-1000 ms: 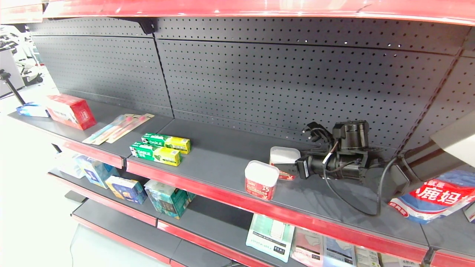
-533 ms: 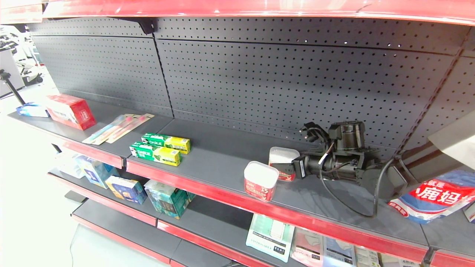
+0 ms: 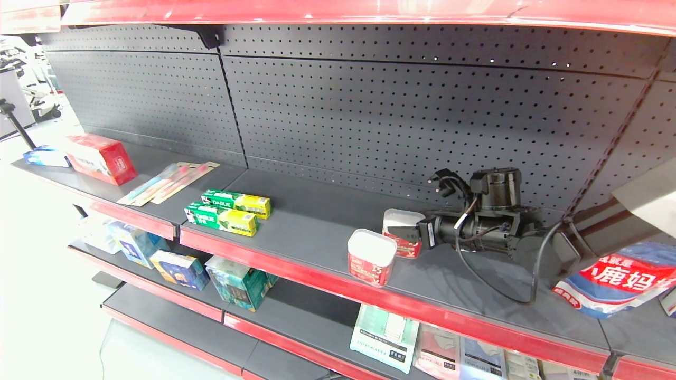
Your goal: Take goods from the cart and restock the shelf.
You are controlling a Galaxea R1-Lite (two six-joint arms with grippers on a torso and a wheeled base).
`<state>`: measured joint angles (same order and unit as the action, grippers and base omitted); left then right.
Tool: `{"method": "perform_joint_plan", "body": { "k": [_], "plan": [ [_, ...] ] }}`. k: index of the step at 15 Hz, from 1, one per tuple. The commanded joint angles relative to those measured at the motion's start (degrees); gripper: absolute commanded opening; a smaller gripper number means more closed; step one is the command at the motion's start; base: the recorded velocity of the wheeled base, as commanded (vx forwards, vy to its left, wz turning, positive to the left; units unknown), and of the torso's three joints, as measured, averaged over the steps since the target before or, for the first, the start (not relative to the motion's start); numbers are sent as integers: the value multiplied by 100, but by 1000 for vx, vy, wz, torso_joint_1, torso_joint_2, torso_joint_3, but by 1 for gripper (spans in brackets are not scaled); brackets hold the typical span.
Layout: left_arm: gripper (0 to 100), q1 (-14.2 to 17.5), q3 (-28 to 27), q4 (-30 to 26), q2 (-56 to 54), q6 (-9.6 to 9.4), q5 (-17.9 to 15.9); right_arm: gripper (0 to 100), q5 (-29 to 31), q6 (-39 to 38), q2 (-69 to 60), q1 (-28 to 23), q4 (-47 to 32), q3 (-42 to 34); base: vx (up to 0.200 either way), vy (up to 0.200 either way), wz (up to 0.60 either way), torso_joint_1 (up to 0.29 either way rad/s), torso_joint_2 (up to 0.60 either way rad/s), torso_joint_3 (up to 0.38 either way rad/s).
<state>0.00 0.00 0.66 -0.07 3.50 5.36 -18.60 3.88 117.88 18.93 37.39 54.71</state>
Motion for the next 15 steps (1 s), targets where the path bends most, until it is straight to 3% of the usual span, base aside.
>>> {"method": "perform_joint_plan", "body": {
  "k": [1, 4, 9, 15],
  "plan": [
    [100, 0, 0, 4, 7, 2, 9, 100, -3, -10, -125, -12, 5, -13, 0, 0, 0, 0, 0, 0],
    [100, 0, 0, 4, 7, 2, 0, 100, 15, -27, -327, -39, -4, -119, 0, 0, 0, 0, 0, 0],
    [100, 0, 0, 4, 7, 2, 0, 100, 744, -229, -477, -127, -12, -136, 0, 0, 0, 0, 0, 0],
    [100, 0, 0, 4, 7, 2, 9, 100, 788, -440, -802, -267, -170, -532, 0, 0, 0, 0, 0, 0]
  ]
}}
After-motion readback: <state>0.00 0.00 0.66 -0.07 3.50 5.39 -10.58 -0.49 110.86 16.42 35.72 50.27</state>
